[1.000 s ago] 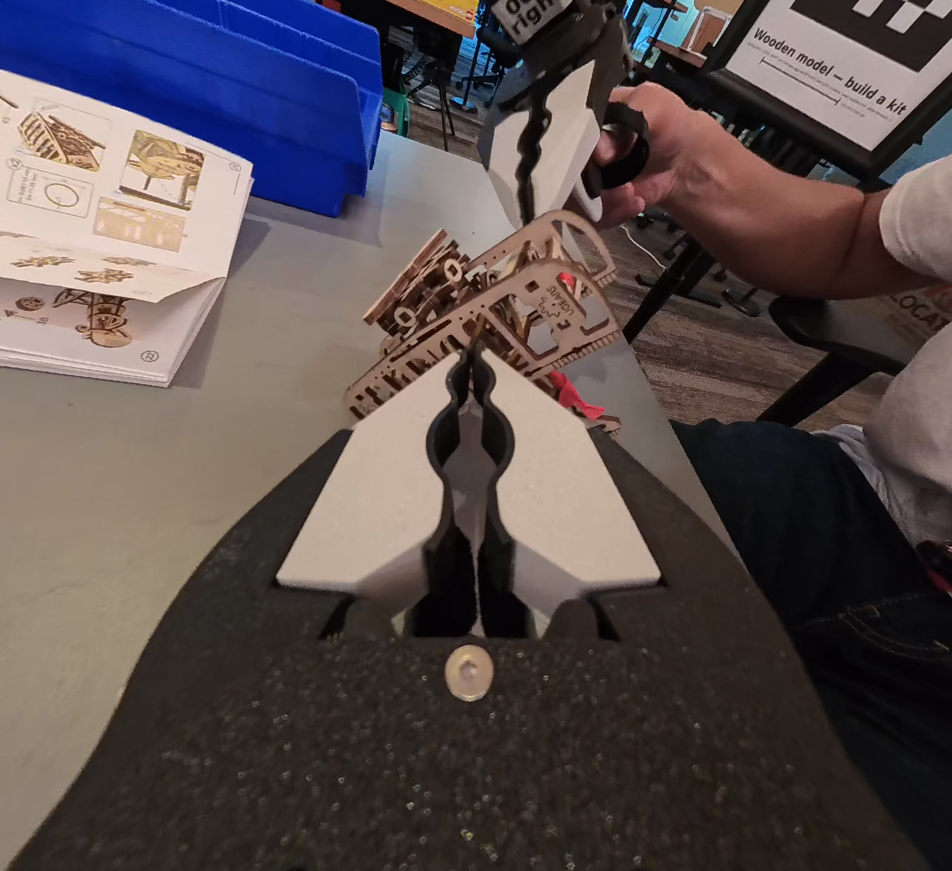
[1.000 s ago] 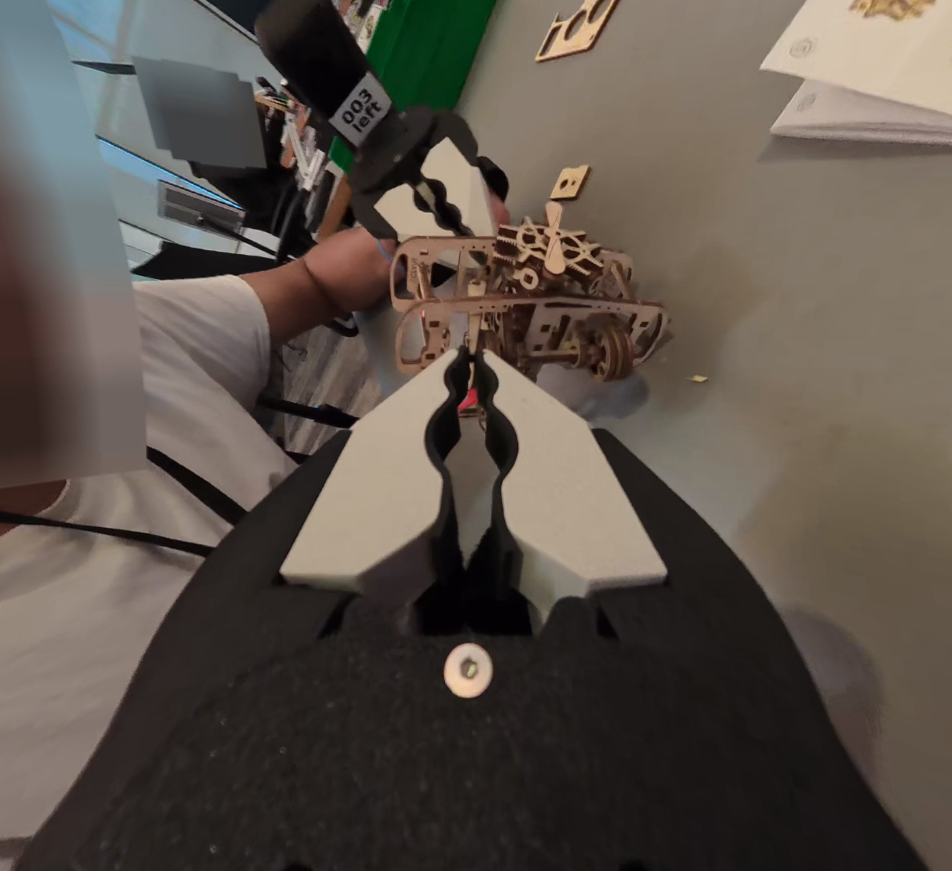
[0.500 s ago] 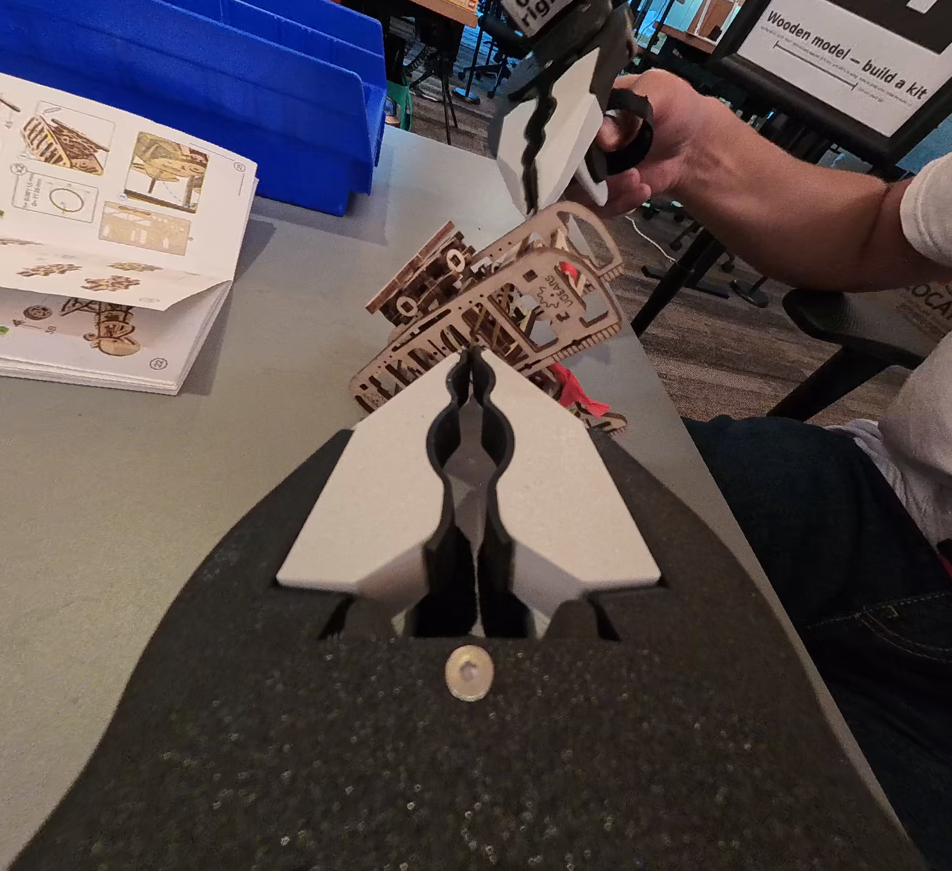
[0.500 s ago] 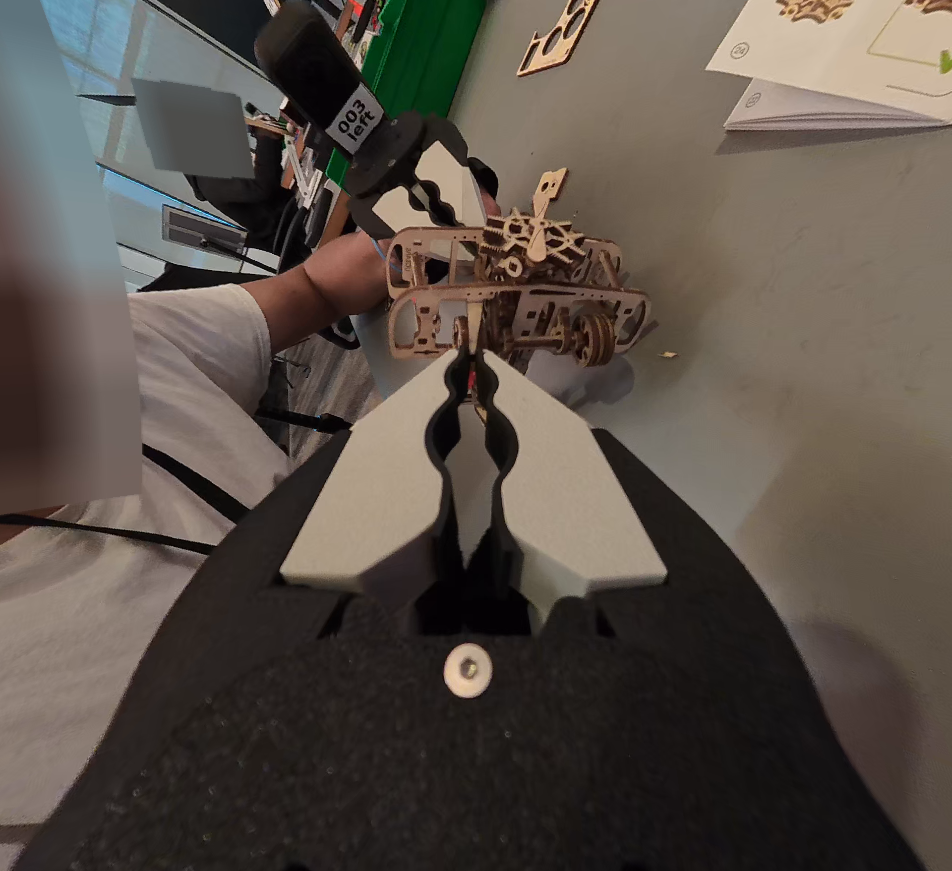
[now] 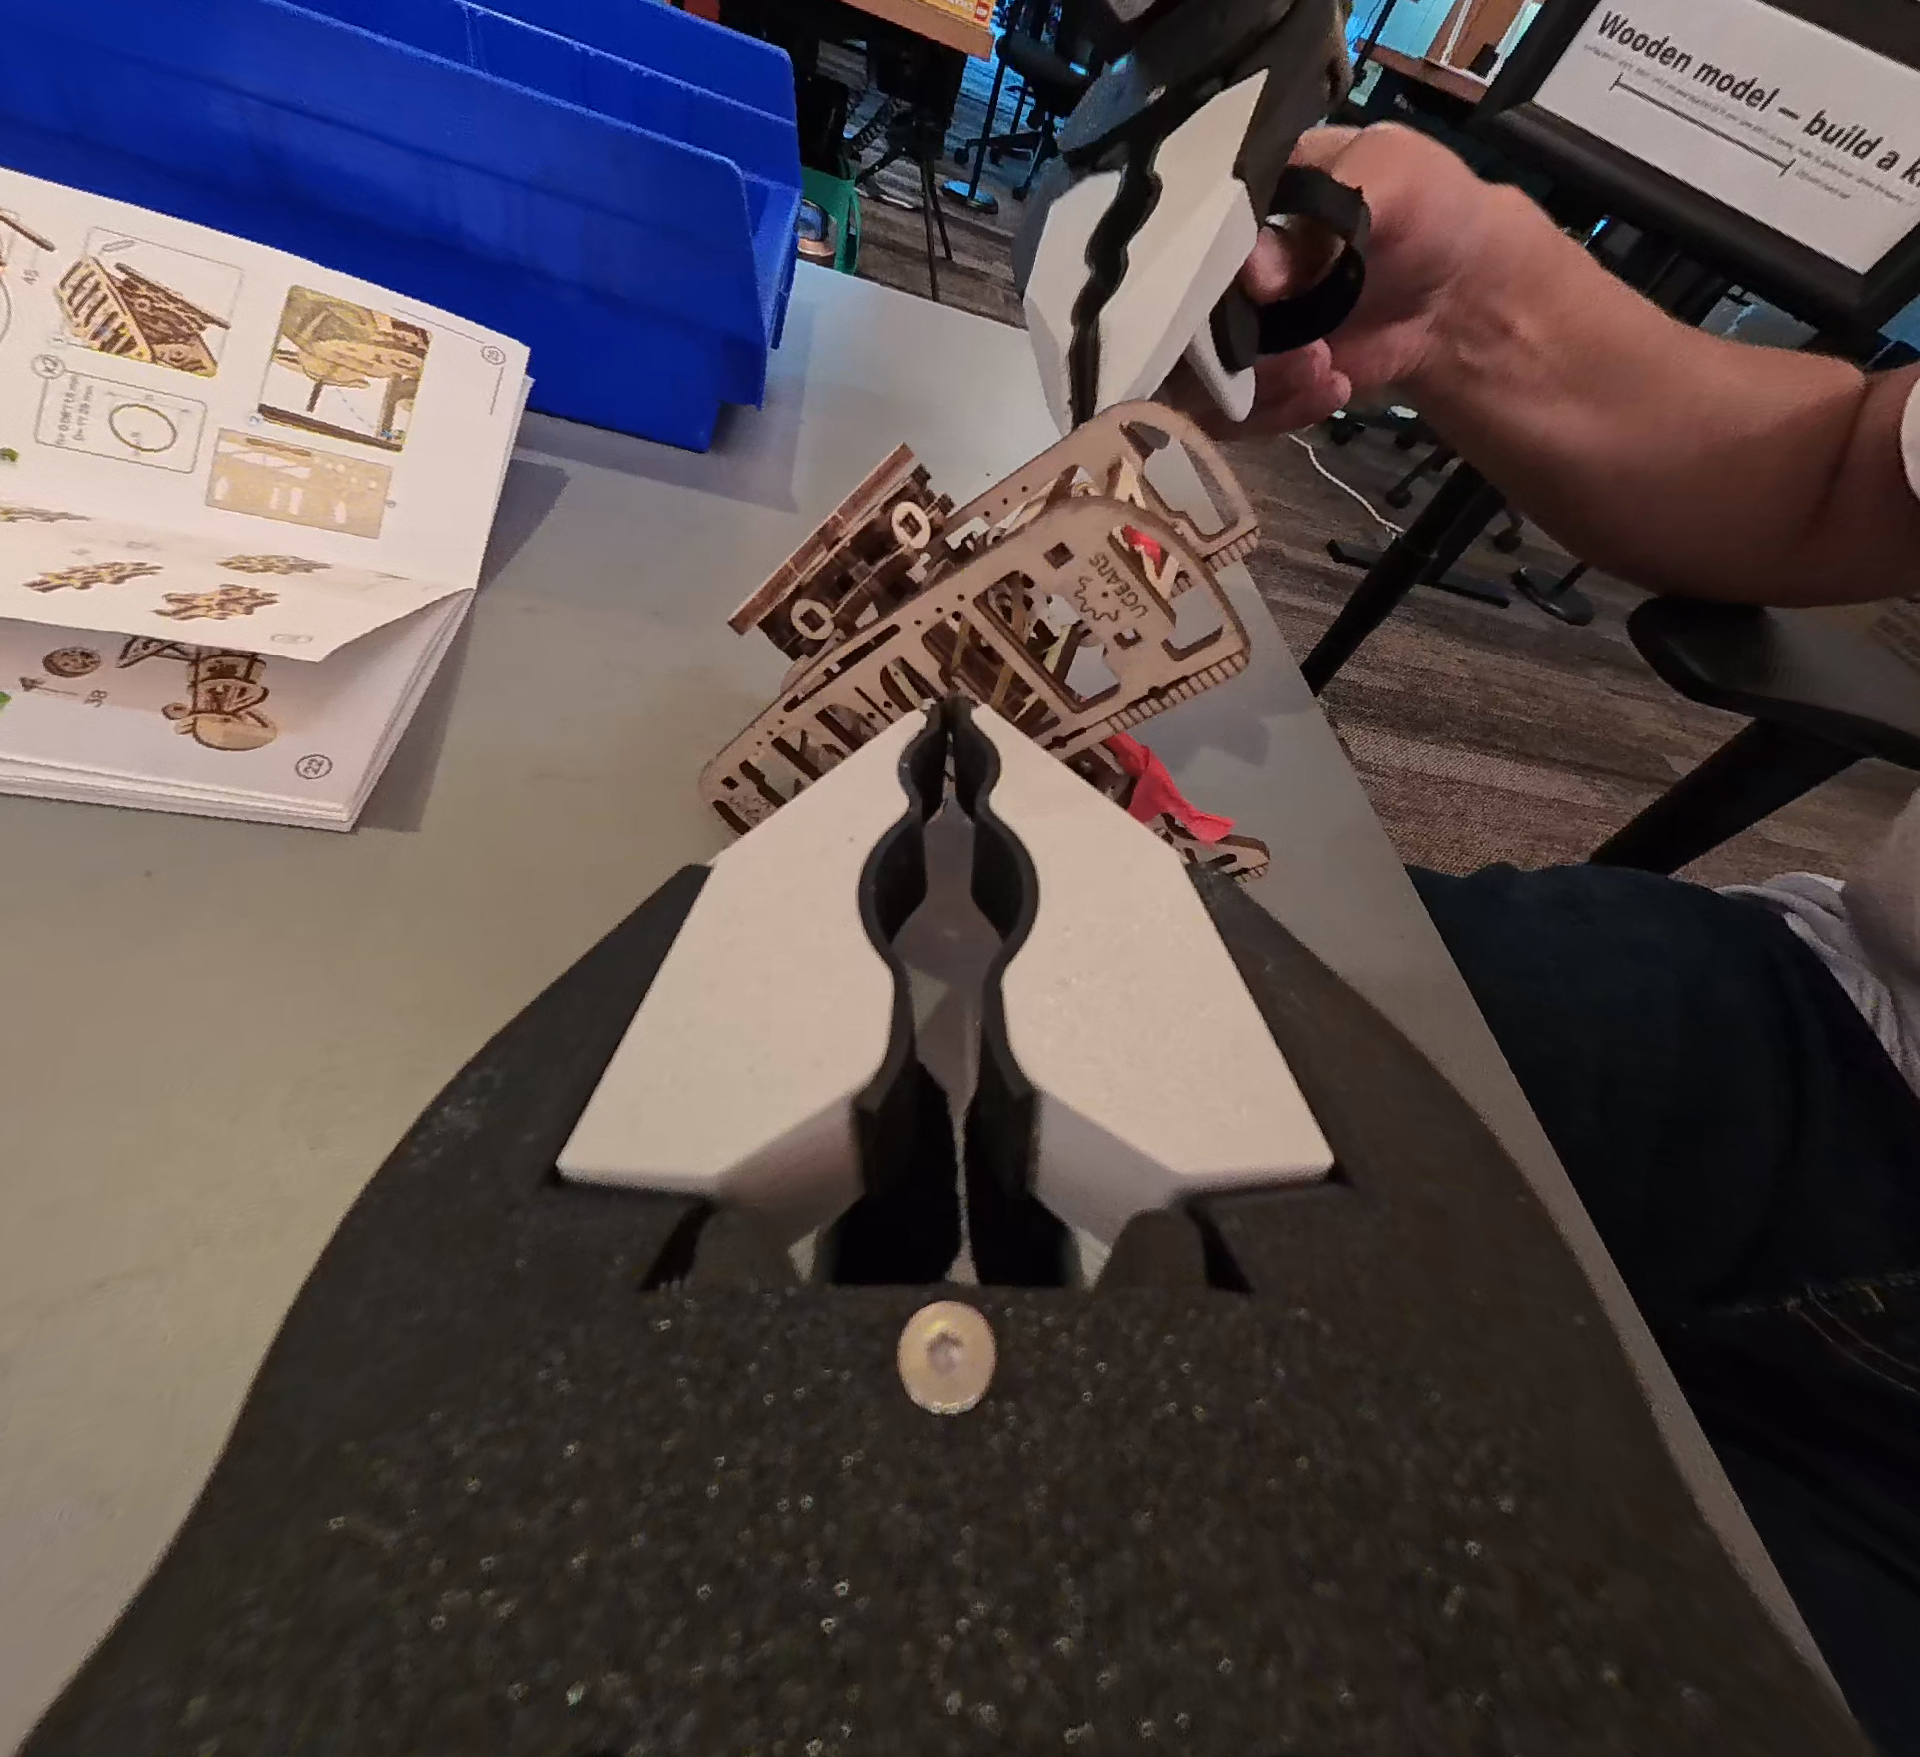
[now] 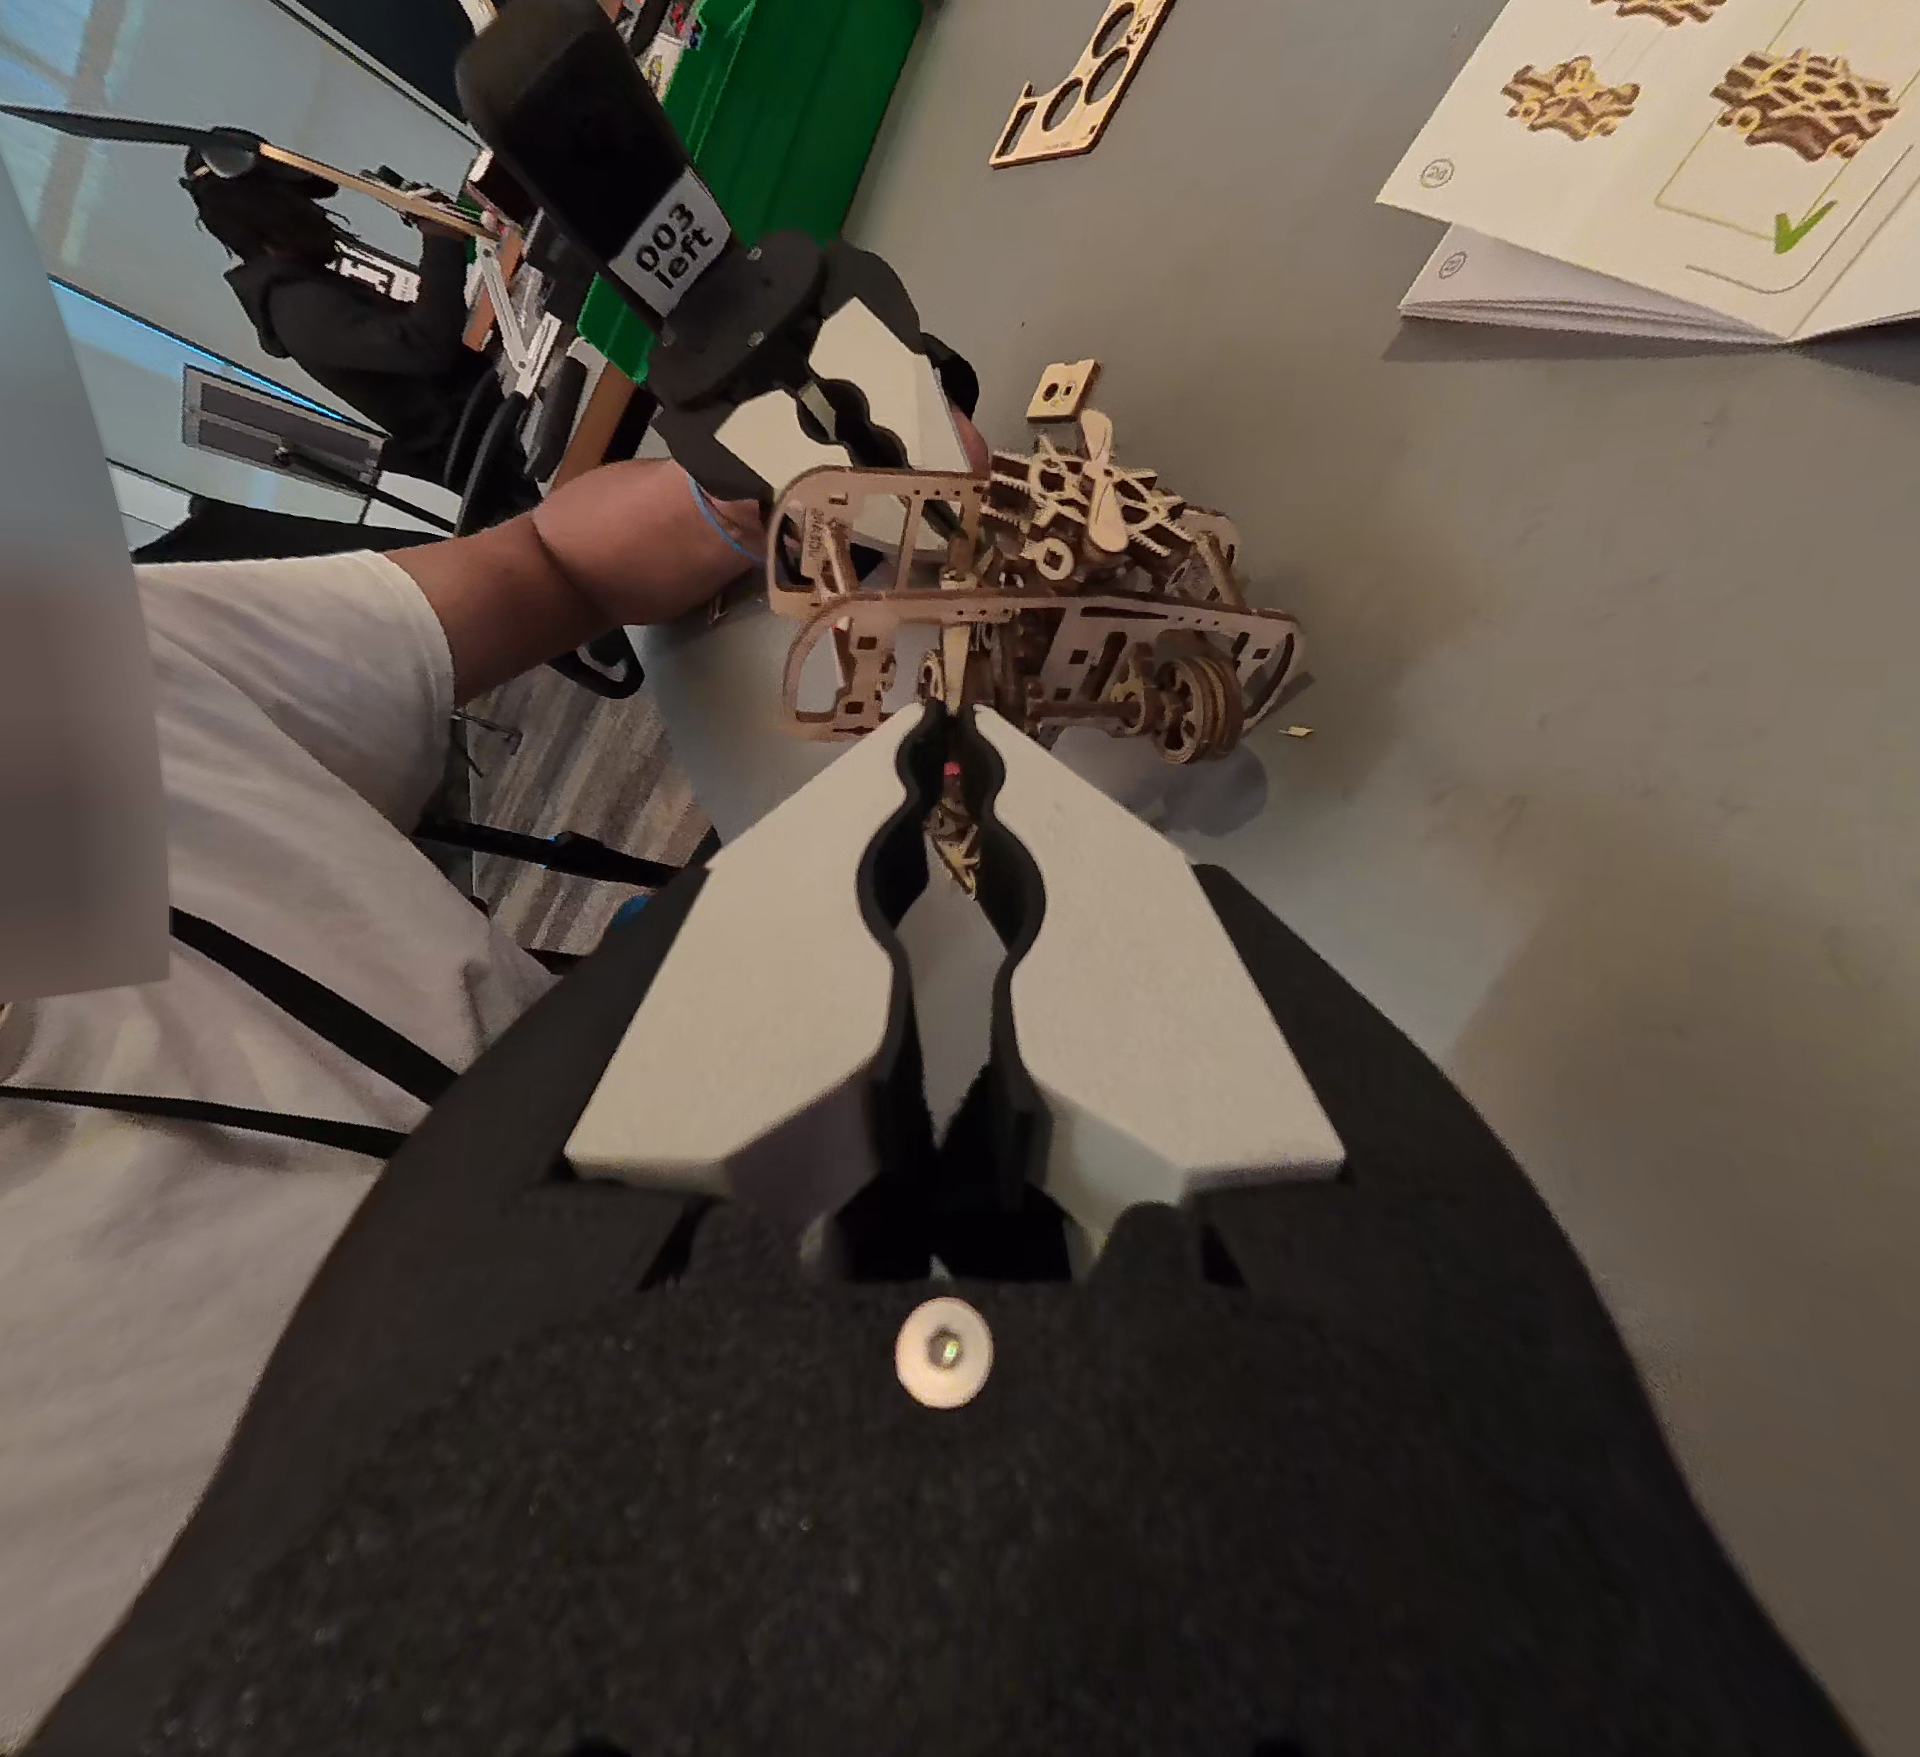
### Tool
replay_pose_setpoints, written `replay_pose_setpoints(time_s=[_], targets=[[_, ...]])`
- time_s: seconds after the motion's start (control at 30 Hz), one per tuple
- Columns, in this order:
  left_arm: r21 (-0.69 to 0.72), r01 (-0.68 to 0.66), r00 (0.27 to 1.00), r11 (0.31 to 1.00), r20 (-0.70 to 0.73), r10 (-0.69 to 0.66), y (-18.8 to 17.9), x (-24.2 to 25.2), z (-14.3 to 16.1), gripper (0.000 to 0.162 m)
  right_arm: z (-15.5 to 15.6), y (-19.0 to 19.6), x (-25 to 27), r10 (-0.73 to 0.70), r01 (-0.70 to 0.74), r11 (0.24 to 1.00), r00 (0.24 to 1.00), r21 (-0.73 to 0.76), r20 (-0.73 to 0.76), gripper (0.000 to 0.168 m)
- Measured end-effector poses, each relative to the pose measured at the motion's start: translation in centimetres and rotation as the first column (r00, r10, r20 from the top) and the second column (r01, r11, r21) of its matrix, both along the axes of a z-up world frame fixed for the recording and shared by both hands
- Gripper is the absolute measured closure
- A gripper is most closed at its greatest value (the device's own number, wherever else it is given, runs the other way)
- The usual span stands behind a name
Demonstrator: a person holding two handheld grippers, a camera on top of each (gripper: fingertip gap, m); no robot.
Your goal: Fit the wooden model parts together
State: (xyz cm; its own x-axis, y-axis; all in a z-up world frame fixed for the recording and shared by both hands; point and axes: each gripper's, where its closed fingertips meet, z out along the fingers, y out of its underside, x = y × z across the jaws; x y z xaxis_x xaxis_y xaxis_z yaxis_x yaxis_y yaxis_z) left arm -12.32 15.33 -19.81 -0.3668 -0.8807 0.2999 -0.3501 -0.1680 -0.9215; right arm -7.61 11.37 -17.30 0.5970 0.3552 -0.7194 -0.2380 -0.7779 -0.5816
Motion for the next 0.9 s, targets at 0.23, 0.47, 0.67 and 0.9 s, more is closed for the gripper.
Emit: replay_pose_setpoints(time_s=[0.23,0.47,0.67,0.9], targets=[[0.016,0.030,1.000,0.999,-0.002,-0.030,-0.70,-0.31,-0.11,0.162,-0.10,0.01,-0.11,0.000,0.000,1.000,1.000,-0.011,-0.005,0.168],[0.013,0.021,1.000,1.000,-0.003,-0.021,-0.61,-0.47,-0.12,0.160,-0.08,0.02,-0.37,0.010,-0.010,1.000,1.000,-0.011,0.008,0.168],[0.057,-0.001,1.000,0.998,0.021,0.000,-0.36,-0.21,0.01,0.162,-0.12,-0.09,-0.46,0.012,-0.012,1.000,1.000,-0.013,0.016,0.168],[0.031,-0.007,0.999,0.999,0.032,0.006,-0.11,0.18,0.30,0.162,0.01,-0.29,-0.09,0.009,-0.009,1.000,1.000,-0.001,0.024,0.168]])
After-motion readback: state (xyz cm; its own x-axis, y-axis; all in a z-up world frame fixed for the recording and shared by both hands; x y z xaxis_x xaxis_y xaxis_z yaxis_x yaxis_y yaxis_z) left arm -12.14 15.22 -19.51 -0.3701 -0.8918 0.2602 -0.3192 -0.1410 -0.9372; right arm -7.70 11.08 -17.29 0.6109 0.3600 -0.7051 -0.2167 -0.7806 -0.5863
